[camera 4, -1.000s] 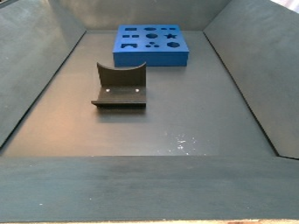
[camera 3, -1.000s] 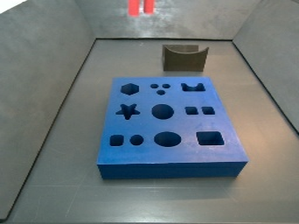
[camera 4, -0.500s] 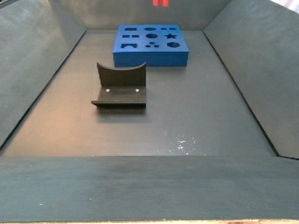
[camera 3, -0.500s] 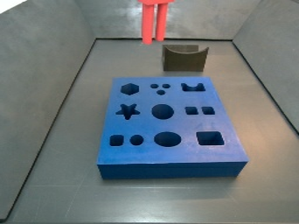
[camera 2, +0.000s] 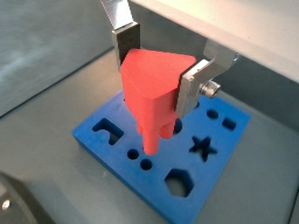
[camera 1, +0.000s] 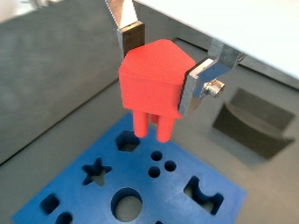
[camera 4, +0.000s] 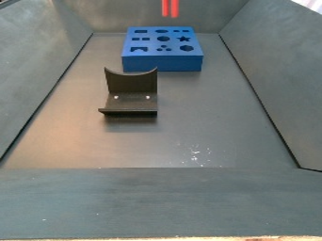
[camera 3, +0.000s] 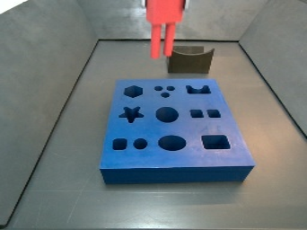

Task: Pick up the 3 prong object. Move to above the board. Insert the 3 prong object.
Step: Insert the 3 prong object.

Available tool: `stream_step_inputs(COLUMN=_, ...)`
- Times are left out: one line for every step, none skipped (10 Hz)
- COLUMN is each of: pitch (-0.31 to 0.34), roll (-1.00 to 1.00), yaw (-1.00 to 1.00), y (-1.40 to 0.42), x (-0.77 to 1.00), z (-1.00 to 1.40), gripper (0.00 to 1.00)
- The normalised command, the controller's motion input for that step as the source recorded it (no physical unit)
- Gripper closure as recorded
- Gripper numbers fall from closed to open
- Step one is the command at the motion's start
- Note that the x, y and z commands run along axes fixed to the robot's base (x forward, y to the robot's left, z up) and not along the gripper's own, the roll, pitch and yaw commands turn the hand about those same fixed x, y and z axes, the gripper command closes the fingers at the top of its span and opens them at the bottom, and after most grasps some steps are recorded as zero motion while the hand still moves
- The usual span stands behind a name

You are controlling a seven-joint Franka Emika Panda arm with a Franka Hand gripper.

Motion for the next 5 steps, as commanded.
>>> stream_step_inputs(pitch=-0.031, roll=0.00, yaw=-0.95, y=0.07, x=0.14, z=-0.51, gripper=1.00)
stream_step_inputs(pitch=-0.080, roll=0.00, yaw=-1.00, y=0.00, x=0.00, z=-0.51, gripper=1.00)
stream_step_inputs(pitch=-0.129, roll=0.00, yaw=-1.00, y=0.00, x=0.00, z=-0.43, gripper=1.00)
stream_step_inputs(pitch=0.000, roll=-0.01, yaw=0.00, y=0.00, x=0.00, z=0.00, gripper=1.00)
stream_step_inputs(pitch=-0.166, roll=0.00, yaw=-0.49, y=0.00, x=0.00, z=-0.19, gripper=1.00)
